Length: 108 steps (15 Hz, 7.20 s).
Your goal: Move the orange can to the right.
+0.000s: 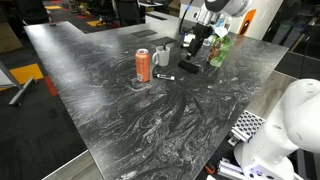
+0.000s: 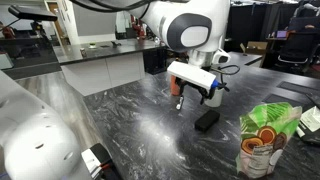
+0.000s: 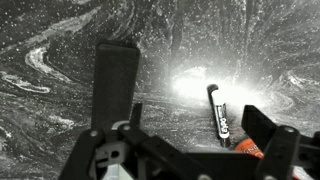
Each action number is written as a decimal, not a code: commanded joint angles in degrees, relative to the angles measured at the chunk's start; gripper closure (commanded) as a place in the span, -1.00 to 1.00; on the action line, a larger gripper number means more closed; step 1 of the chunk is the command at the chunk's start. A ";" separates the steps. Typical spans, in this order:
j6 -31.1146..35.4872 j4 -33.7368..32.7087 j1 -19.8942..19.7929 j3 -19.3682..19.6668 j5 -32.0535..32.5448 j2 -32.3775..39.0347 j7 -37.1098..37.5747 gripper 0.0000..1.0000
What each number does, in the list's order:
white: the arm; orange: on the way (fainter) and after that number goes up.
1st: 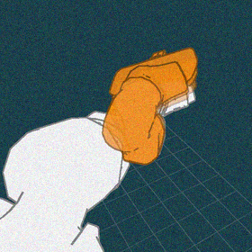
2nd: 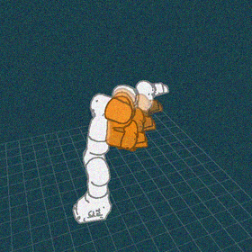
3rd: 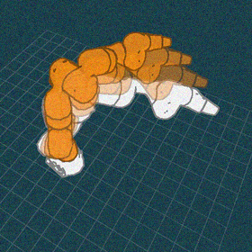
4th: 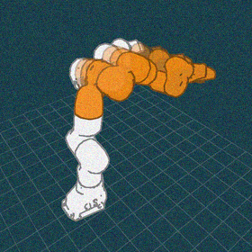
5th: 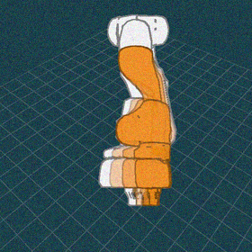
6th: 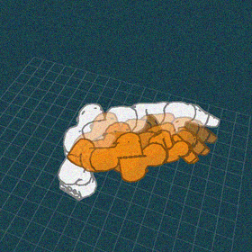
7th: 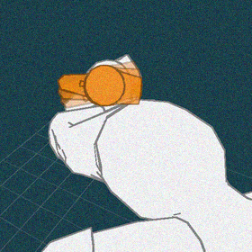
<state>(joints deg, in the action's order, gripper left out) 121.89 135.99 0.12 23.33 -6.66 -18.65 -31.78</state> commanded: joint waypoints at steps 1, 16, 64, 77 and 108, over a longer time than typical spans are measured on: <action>-0.22 -0.11 -2.44 -2.29 -0.93 0.34 -0.69 -1.00; 6.29 1.84 -1.48 -10.12 6.38 0.02 1.13 -1.00; 37.08 -8.82 35.25 11.83 -53.01 21.65 -65.44 0.05; 52.23 -6.62 32.04 14.78 -39.61 7.53 -55.31 0.05; 46.07 -6.26 18.67 23.89 -30.57 24.17 -18.01 -1.00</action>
<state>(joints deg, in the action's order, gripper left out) 169.32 132.66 18.61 46.85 -42.14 1.19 -55.72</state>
